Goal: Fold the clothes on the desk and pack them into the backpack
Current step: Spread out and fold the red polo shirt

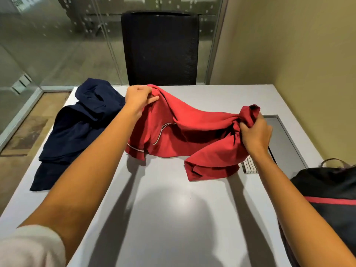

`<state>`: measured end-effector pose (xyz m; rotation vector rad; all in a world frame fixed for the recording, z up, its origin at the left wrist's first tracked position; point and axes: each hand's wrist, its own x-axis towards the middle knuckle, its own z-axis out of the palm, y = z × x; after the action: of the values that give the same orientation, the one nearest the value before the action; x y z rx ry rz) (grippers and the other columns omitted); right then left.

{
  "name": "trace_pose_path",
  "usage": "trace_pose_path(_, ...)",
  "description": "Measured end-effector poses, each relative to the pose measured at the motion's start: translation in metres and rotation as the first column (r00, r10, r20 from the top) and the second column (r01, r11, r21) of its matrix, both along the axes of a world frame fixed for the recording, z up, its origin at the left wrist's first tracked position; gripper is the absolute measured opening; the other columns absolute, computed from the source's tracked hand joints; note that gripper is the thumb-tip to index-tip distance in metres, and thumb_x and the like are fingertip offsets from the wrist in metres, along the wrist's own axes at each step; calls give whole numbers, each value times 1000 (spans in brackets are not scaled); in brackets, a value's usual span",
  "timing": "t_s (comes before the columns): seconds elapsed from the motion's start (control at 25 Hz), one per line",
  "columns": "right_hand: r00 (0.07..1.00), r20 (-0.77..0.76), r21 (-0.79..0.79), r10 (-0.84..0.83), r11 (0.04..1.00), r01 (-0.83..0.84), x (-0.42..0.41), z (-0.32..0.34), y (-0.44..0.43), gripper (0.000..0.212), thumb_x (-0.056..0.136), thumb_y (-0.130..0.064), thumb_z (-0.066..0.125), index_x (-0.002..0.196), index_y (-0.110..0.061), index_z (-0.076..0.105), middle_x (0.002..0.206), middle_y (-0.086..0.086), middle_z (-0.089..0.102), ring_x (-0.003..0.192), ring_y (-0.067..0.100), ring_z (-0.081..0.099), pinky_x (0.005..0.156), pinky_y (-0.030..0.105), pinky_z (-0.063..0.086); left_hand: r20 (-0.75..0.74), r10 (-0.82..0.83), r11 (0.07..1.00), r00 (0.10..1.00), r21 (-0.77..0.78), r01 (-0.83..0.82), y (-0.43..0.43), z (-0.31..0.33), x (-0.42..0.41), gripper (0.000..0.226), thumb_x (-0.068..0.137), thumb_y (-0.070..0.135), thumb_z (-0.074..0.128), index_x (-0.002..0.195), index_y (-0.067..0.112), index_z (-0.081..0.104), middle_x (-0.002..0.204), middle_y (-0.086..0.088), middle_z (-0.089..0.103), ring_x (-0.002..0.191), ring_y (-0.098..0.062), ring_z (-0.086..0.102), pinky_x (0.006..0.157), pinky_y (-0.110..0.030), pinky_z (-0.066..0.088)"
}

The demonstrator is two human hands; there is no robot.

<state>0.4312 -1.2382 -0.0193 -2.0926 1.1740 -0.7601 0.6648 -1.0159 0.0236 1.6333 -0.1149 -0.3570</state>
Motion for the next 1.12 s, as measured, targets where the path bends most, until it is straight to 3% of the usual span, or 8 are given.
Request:
trace_pose_path(0.08, 999, -16, 39, -34, 999, 34, 21, -17, -25, 37, 92, -19, 61, 123, 0, 53, 120, 22, 60, 111, 37, 52, 86, 30, 34, -9, -51, 998, 999, -41, 51, -24, -17, 23, 19, 92, -3, 53, 106, 4, 62, 81, -2, 66, 78, -12, 61, 80, -23, 50)
trace_pose_path(0.2, 990, -131, -4, 47, 999, -48, 33, -55, -34, 57, 92, -25, 64, 136, 3, 40, 135, 25, 46, 122, 40, 46, 98, 41, 38, 269, -211, 954, 940, 267, 137, -37, -63, 27, 35, 93, 9, 58, 128, 12, 55, 128, -4, 58, 117, -15, 53, 101, -27, 41)
trace_pose_path(0.36, 935, -264, -377, 237, 867, -326, 16, -111, 5, 31, 90, -15, 60, 118, -3, 55, 118, 18, 56, 104, 37, 52, 87, 44, 44, 578, -430, 836, 693, 545, 65, -14, -138, -30, 22, 85, 9, 60, 105, 15, 67, 107, -2, 65, 101, -21, 59, 88, -37, 45)
trace_pose_path(0.52, 677, -514, -302, 526, 628, -717, 1, -160, 44, 46, 74, -31, 76, 112, -10, 62, 108, 7, 62, 95, 28, 57, 83, 36, 44, 632, -664, 688, 399, 725, -4, 19, -202, -75, 10, 81, 12, 65, 91, 10, 68, 96, -6, 64, 88, -28, 58, 72, -38, 42)
trace_pose_path(0.68, 643, -598, -294, 478, 615, -731, 7, -173, 45, 33, 63, -10, 81, 92, -11, 66, 86, 5, 62, 76, 29, 59, 63, 37, 48, 587, -661, 572, 468, 797, -191, 29, -215, -68, 33, 71, -7, 73, 103, 0, 67, 99, -17, 66, 87, -35, 63, 74, -42, 50)
trace_pose_path(0.84, 671, -598, -351, 440, 609, -712, 18, -149, 46, 29, 51, 8, 74, 67, -9, 57, 59, 6, 53, 50, 26, 51, 47, 30, 37, 438, -728, 368, 527, 899, -240, 37, -203, -46, 30, 60, -9, 79, 83, 4, 65, 72, -14, 61, 62, -33, 58, 56, -38, 45)
trace_pose_path(0.96, 750, -465, -309, 471, 707, -636, 9, -134, 46, 14, 72, 1, 62, 77, -7, 51, 59, 7, 47, 43, 26, 46, 42, 27, 24, 369, -731, 329, 574, 927, -178, 43, -200, -38, 32, 55, -4, 85, 78, 5, 66, 67, -12, 62, 57, -32, 58, 57, -36, 47)
trace_pose_path(1.12, 934, -176, -129, 310, 934, -334, -16, -115, 41, 13, 99, -9, 44, 101, -1, 53, 77, 14, 57, 61, 30, 52, 55, 32, 30, 453, -532, 589, 716, 805, -72, 45, -158, -51, 22, 70, 8, 76, 80, 14, 57, 67, -6, 56, 58, -30, 56, 50, -27, 43)
